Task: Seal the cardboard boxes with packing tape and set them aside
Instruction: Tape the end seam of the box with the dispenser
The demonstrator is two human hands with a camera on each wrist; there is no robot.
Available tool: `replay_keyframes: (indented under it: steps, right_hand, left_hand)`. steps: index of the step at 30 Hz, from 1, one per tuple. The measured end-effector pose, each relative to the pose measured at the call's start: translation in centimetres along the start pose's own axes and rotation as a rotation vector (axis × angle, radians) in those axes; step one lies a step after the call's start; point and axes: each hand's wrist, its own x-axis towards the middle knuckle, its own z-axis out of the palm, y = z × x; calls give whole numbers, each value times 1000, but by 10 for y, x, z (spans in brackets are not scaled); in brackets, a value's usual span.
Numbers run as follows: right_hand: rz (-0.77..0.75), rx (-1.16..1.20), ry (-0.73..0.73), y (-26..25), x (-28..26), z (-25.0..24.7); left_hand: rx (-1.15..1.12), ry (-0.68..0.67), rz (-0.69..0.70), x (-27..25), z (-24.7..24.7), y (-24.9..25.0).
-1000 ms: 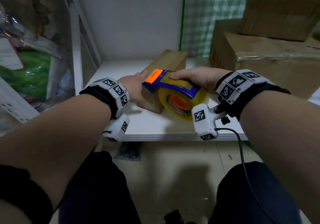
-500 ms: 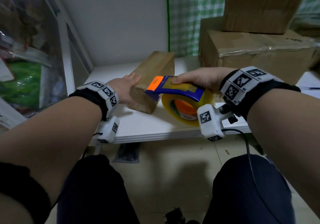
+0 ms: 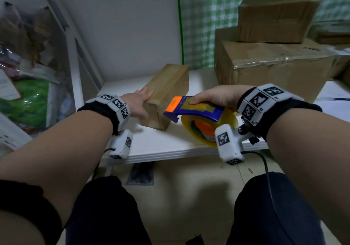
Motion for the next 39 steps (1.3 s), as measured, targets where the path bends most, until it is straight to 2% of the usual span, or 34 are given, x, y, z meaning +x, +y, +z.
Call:
replay_keyframes:
  steps: [4,7,9,12,16,19,22,30,35,39]
  right_hand:
    - [10,16,-3,1,11,8]
    - [25,31,-13,-1,20,14]
    - [33,40,-31,-4,24,17]
    - [27,26,-28,-10,31,18]
    - [35,9,-49,-15,37,20]
    - [35,3,-55,-14,40,20]
    - [26,8,-54,-11,41,21]
    - [29,32,-36,-9,43,25]
    - [0,-18,37,-12,41,28]
    - [-2,8,32,-12,40,29]
  left_hand:
    - [-136,-154,-73,3,-11,-3]
    - [-317,-206,-81,6,-14,-1]
    - [-503,-189,-74,8,-14,3]
    - [-577,-79,-73,11,-13,14]
    - [-377,-29,-72,8,-10,18]
    - [-238,56,-102,10,-7,20]
    - [-156,135,-59,10,-8,24]
    - [-108,229,-54,11,-8,27]
    - [-83,250,-81,12,-7,33]
    - [-83,264,-100,13,-5,37]
